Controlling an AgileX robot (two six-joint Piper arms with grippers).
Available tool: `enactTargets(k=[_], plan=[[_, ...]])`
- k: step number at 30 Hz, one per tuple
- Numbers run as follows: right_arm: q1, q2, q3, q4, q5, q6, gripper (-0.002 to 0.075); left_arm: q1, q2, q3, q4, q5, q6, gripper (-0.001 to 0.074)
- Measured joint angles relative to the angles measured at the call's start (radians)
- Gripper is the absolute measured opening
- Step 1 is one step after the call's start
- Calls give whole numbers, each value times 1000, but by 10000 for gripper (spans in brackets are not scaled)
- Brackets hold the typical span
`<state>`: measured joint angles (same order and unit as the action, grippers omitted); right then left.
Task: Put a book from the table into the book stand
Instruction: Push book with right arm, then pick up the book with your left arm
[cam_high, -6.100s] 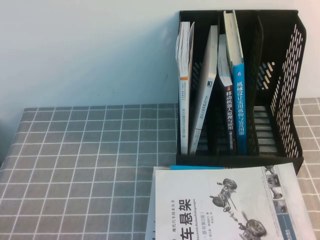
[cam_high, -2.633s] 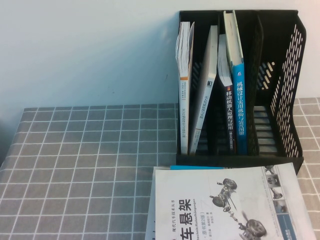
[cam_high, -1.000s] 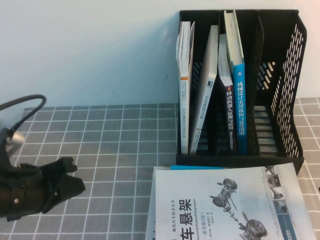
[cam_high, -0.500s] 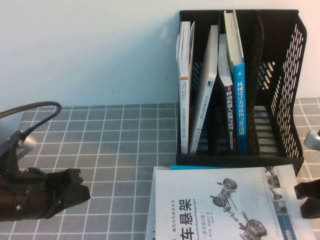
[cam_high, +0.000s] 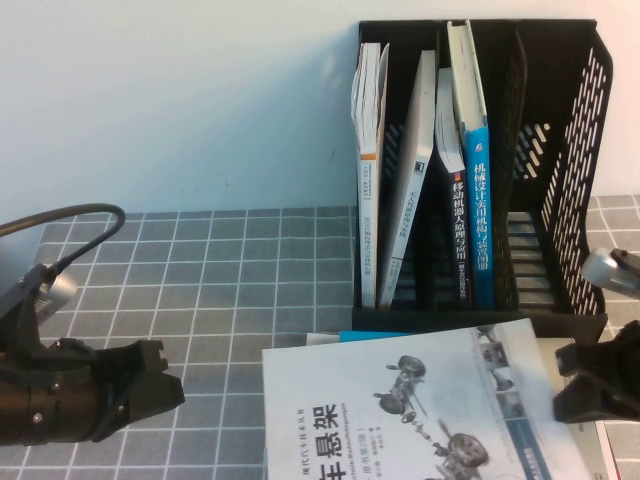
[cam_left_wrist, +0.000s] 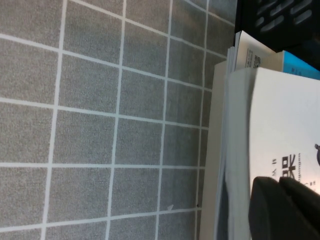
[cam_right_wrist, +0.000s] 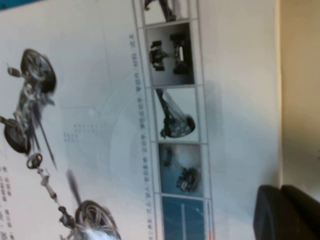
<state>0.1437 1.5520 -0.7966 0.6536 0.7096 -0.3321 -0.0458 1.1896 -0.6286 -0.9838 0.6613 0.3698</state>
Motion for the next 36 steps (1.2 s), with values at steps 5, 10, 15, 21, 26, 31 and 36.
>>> enactTargets(k=[5, 10, 15, 21, 26, 31, 36], plan=[[42, 30, -6, 63, -12, -29, -3, 0, 0, 0, 0, 0, 0, -3], [104, 46, -11, 94, -38, -33, -3, 0, 0, 0, 0, 0, 0, -3], [119, 48, -11, 120, -45, -47, -3, 0, 0, 0, 4, -3, 0, -3], [123, -6, 1, 99, -43, -80, -3, 0, 0, 0, 4, -12, 0, -3], [127, -152, -19, 16, -41, -98, -3, 11, 0, 0, -12, 7, 14, -3], [128, -304, -85, -64, -38, -102, -3, 133, 0, 0, -134, 114, 121, -3], [128, -418, -119, -106, -17, -111, -3, 289, 0, 2, -301, 259, 257, -3]])
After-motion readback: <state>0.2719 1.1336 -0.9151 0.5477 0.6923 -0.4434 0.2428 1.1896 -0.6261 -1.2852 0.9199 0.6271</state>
